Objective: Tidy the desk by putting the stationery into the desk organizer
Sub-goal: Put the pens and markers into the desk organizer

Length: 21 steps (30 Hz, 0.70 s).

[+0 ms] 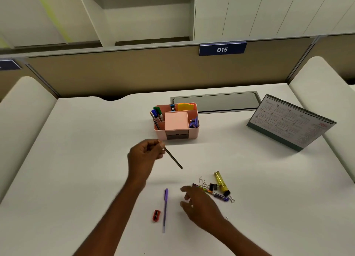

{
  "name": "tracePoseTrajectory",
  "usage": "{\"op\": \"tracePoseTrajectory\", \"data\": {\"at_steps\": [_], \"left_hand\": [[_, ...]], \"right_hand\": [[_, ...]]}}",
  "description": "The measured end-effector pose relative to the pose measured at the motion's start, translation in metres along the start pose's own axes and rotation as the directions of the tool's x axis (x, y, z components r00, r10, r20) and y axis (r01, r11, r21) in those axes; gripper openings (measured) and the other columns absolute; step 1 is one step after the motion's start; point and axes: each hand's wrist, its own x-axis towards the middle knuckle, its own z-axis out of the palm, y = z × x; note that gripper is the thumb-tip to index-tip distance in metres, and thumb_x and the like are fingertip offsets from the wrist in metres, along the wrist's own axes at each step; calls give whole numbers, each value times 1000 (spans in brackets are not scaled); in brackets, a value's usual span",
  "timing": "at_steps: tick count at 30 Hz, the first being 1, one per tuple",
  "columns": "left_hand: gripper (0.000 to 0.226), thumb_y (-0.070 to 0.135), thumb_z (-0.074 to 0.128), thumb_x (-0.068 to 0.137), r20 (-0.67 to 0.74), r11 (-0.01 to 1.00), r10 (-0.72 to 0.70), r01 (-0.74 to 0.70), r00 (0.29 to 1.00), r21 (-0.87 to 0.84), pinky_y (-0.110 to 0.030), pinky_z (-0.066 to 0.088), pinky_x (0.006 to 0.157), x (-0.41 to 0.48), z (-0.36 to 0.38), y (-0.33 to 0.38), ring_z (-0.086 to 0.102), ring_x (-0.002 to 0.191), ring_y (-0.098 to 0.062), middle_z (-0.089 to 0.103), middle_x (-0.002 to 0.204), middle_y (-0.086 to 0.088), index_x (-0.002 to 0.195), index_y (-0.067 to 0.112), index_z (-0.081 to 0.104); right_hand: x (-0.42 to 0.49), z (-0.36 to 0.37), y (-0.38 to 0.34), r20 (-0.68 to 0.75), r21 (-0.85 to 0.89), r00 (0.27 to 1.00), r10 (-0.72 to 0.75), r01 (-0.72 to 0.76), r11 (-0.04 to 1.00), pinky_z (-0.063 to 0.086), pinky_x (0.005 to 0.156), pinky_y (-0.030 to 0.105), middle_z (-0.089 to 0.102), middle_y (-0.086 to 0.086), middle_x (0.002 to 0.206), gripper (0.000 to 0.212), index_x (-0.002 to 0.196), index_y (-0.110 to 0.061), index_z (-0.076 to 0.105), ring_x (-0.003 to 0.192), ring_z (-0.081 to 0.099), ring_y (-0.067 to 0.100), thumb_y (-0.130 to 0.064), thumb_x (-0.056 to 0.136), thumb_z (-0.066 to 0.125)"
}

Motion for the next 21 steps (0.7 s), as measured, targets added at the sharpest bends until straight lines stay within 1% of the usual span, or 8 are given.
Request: {"op": "tracePoseTrajectory", "data": {"at_steps": [3,6,9,12,15,17,19,21], "left_hand": [[12,19,82,90,-113,997,58,-64,992,-51,-32,66,75,26,-15,15,80,81,-24,81,87,-4,102,17,81],[16,19,82,90,-204,992,108,-118,973,-36,-33,66,77,51,-21,28,80,81,-23,81,88,-1,104,14,80],[18,19,82,89,-262,987,156,-160,952,4,-34,67,76,71,-20,38,80,78,-21,81,87,-2,105,10,79],[21,20,82,90,-279,982,190,-181,941,59,-39,67,77,86,-13,42,80,76,-22,81,88,-7,105,7,78],[22,23,81,91,-298,973,216,-180,930,144,-41,68,76,97,-4,41,79,74,-19,80,88,-5,105,7,78],[22,23,81,91,-309,972,214,-169,927,166,-43,67,76,102,1,38,79,73,-20,80,87,-6,104,6,77],[22,24,80,92,-321,973,203,-154,925,172,-44,67,76,106,6,35,79,73,-21,80,87,-8,104,5,77],[22,25,79,92,-353,973,198,-141,915,180,-41,68,74,110,7,33,79,71,-17,79,87,-5,105,7,77]], "right_hand": [[5,22,-10,112,-159,986,-120,137,978,52,92,35,52,-2,133,51,151,-37,35,119,54,17,-39,103,51],[13,39,-18,180,-281,963,-200,245,928,52,83,42,51,7,131,48,151,-33,36,115,54,28,-32,105,48],[20,49,-22,216,-375,951,-219,288,881,55,77,46,51,13,126,37,140,-22,48,109,55,33,-24,104,49],[23,51,-23,203,-391,961,-188,255,884,53,72,46,52,13,122,22,121,-15,55,104,57,34,-25,103,46],[23,52,-23,183,-420,972,-146,211,883,46,66,42,52,11,121,17,115,-14,54,100,57,33,-22,100,53],[23,54,-21,164,-430,981,-101,163,888,48,68,42,52,10,124,27,121,-13,54,101,57,32,-19,95,60],[23,55,-17,134,-438,989,-62,116,892,50,72,42,49,12,128,41,135,-12,49,105,55,32,-12,95,59],[23,56,-13,113,-437,992,-49,94,895,51,74,42,46,15,131,56,147,-10,39,107,54,33,-5,95,57]]}}
